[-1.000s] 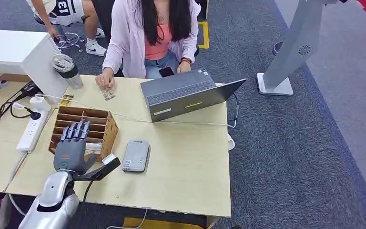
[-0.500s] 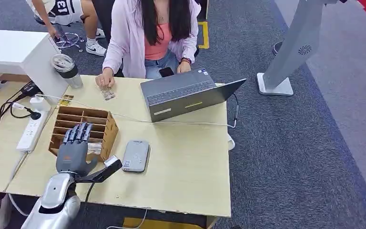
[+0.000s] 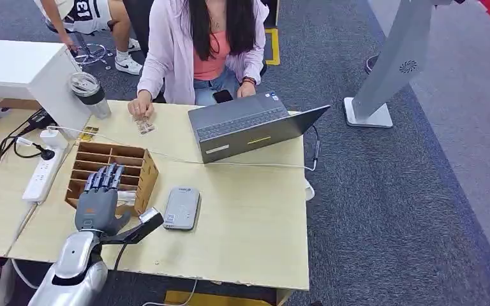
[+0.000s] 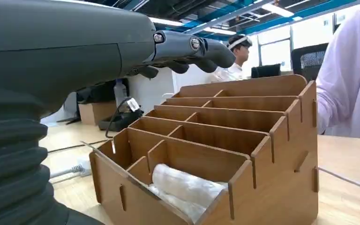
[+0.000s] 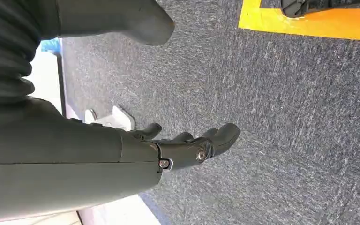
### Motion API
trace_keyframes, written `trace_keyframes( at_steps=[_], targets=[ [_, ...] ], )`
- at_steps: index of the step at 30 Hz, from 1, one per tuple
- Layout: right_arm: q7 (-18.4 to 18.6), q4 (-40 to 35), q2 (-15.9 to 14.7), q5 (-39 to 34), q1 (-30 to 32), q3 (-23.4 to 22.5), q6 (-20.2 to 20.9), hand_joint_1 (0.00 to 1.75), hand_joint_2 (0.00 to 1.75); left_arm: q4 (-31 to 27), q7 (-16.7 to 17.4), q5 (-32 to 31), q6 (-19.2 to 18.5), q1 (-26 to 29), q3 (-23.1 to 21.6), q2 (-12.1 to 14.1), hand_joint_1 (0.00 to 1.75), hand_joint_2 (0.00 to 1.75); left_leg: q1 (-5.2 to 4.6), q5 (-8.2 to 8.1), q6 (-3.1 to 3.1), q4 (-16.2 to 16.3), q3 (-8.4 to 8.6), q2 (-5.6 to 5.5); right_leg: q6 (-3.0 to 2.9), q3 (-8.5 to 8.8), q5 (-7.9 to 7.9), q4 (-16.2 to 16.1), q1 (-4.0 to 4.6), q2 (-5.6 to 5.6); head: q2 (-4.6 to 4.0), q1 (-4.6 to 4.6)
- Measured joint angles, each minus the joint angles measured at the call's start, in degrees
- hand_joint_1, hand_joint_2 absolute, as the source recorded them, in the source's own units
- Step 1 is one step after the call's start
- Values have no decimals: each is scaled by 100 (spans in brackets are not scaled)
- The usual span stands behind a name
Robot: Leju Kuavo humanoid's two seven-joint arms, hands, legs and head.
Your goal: Pass the card to the sensor for recognition and then transmit it.
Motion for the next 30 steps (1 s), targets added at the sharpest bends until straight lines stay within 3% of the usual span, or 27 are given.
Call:
trace_keyframes(
  at_steps=[30],
  targets=[
    [-9,0,0,85,0,-7,42,0,175,0,208,-79,-19,-19,89,13,0,175,0,0,0,0,0,0,0,0,0,0,0,0,0,0]
  ],
)
